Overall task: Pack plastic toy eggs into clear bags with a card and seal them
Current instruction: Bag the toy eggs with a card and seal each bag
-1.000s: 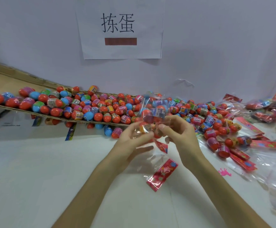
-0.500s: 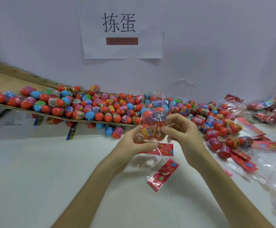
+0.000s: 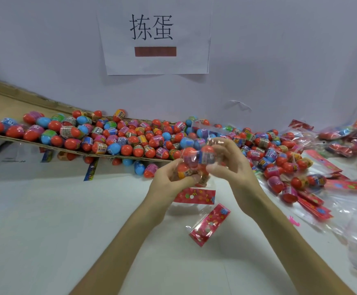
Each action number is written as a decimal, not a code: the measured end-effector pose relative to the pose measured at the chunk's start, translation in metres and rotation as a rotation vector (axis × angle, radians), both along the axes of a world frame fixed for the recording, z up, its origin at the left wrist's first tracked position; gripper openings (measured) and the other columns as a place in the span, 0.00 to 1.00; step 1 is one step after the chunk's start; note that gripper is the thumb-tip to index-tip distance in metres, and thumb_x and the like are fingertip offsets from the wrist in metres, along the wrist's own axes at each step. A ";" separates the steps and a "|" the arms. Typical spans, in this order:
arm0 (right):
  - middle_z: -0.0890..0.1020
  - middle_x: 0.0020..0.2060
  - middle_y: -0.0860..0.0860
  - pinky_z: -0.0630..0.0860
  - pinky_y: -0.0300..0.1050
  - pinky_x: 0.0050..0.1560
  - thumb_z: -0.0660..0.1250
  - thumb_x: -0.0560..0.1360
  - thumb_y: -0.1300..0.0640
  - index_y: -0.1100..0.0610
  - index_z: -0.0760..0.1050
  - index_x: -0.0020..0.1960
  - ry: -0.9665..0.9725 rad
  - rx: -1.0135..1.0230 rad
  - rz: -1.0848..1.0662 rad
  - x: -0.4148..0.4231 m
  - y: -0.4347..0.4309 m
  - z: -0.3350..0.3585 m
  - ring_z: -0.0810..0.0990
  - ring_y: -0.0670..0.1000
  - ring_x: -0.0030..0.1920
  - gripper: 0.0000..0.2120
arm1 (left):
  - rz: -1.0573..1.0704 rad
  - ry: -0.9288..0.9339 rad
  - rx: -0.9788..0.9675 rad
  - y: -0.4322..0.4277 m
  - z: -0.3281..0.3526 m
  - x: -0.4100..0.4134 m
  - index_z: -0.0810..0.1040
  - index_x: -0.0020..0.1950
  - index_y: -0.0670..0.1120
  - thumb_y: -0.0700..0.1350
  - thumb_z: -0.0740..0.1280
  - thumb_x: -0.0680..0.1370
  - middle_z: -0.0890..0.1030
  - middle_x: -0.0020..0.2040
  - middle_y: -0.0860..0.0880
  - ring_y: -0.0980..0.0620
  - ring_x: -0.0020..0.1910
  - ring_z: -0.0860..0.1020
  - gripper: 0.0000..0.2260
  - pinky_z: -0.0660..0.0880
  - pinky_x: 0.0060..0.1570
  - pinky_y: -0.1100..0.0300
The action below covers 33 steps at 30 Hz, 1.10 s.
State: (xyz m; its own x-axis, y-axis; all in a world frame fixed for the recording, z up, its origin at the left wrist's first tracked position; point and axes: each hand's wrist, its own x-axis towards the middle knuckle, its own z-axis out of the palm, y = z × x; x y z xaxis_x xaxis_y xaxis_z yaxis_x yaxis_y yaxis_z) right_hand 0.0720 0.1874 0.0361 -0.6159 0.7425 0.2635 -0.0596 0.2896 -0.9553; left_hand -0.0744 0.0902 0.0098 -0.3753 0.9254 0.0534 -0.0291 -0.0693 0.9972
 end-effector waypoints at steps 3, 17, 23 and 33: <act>0.82 0.50 0.48 0.79 0.36 0.44 0.74 0.71 0.46 0.37 0.80 0.54 0.043 0.046 -0.096 0.001 0.001 0.002 0.81 0.44 0.47 0.12 | -0.033 0.023 -0.027 0.000 -0.002 0.002 0.82 0.62 0.51 0.41 0.75 0.77 0.88 0.53 0.51 0.52 0.55 0.85 0.15 0.79 0.60 0.54; 0.82 0.37 0.44 0.81 0.42 0.38 0.74 0.75 0.64 0.55 0.79 0.43 0.045 0.112 -0.149 0.004 0.000 0.003 0.82 0.47 0.39 0.07 | -0.179 -0.067 -0.010 -0.002 -0.005 0.006 0.82 0.61 0.52 0.49 0.79 0.72 0.88 0.54 0.49 0.50 0.53 0.86 0.18 0.80 0.48 0.65; 0.80 0.47 0.43 0.83 0.48 0.50 0.75 0.73 0.55 0.50 0.76 0.57 0.084 0.172 -0.262 0.006 -0.001 0.005 0.81 0.47 0.49 0.14 | -0.022 0.025 0.053 0.001 -0.010 0.011 0.85 0.55 0.54 0.44 0.75 0.77 0.88 0.49 0.51 0.51 0.49 0.87 0.08 0.82 0.46 0.62; 0.85 0.45 0.47 0.77 0.54 0.48 0.68 0.77 0.64 0.59 0.85 0.51 0.018 0.875 -0.324 0.019 0.000 0.013 0.81 0.53 0.46 0.08 | 0.067 0.307 0.074 0.003 -0.010 0.005 0.81 0.54 0.62 0.50 0.78 0.74 0.86 0.49 0.64 0.64 0.49 0.84 0.12 0.77 0.46 0.73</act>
